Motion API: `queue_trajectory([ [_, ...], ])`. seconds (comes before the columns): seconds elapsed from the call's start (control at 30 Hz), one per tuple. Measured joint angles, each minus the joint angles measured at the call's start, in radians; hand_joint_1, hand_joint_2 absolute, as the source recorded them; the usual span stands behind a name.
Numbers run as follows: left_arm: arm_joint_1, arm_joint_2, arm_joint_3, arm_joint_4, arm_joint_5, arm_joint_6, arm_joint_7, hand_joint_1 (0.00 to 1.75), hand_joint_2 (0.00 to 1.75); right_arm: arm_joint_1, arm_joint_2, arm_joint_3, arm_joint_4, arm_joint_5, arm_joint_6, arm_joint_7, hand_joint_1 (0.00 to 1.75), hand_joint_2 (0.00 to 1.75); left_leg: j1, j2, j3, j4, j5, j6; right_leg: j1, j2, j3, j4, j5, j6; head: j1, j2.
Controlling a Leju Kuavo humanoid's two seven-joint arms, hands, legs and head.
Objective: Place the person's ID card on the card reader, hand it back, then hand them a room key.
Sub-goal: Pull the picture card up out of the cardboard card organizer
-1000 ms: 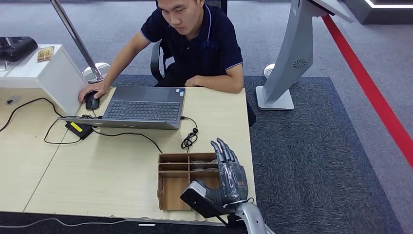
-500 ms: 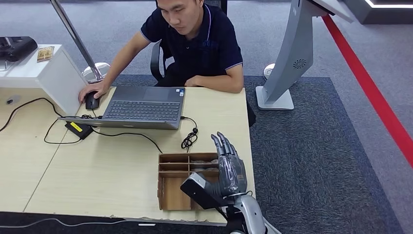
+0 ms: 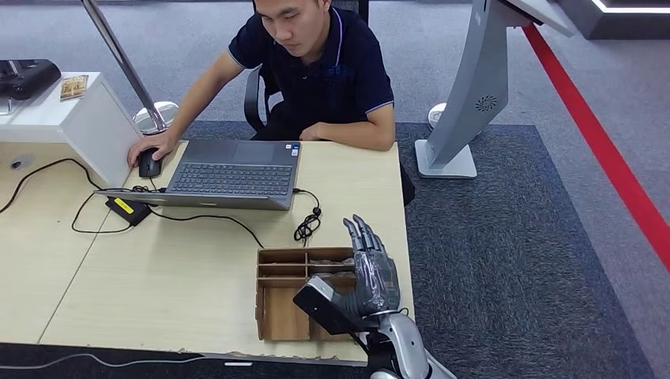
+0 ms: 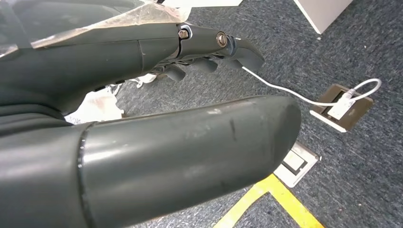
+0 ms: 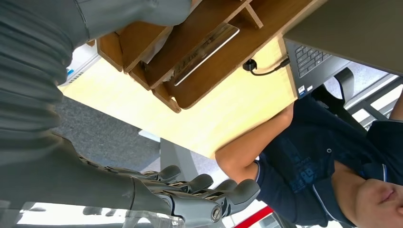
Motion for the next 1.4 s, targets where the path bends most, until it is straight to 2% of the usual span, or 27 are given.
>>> queue_trajectory([
  [0.37, -0.003, 0.000, -0.014, 0.000, 0.000, -0.003, 0.000, 0.00, 0.00, 0.000, 0.002, 0.000, 0.012, -0.006, 0.001, 0.001, 0.21, 1.75, 0.000, 0.000, 0.000, 0.000, 0.000, 0.000, 0.000, 0.000, 0.000, 0.000, 0.000, 0.000, 0.000, 0.000],
  [0.67, -0.004, 0.000, -0.019, 0.000, 0.002, -0.006, 0.000, 0.00, 0.00, 0.001, 0.002, 0.000, 0.012, -0.011, 0.000, 0.003, 0.21, 1.75, 0.000, 0.000, 0.000, 0.000, 0.000, 0.000, 0.000, 0.000, 0.000, 0.000, 0.000, 0.000, 0.000, 0.000],
  [0.83, -0.005, 0.000, -0.020, 0.000, 0.004, -0.008, 0.000, 0.00, 0.00, 0.001, 0.002, 0.000, 0.012, -0.015, 0.000, 0.003, 0.29, 1.75, 0.000, 0.000, 0.000, 0.000, 0.000, 0.000, 0.000, 0.000, 0.000, 0.000, 0.000, 0.000, 0.000, 0.000],
  [1.3, -0.007, 0.000, -0.021, 0.000, 0.004, -0.008, 0.000, 0.00, 0.00, 0.004, 0.002, 0.000, 0.017, -0.018, 0.000, 0.003, 0.31, 1.75, 0.000, 0.000, 0.000, 0.000, 0.000, 0.000, 0.000, 0.000, 0.000, 0.000, 0.000, 0.000, 0.000, 0.000],
  [1.4, -0.008, 0.000, -0.022, 0.000, 0.004, -0.010, 0.000, 0.00, 0.00, 0.005, 0.002, 0.000, 0.018, -0.018, 0.000, 0.003, 0.37, 1.75, 0.000, 0.000, 0.000, 0.000, 0.000, 0.000, 0.000, 0.000, 0.000, 0.000, 0.000, 0.000, 0.000, 0.000],
])
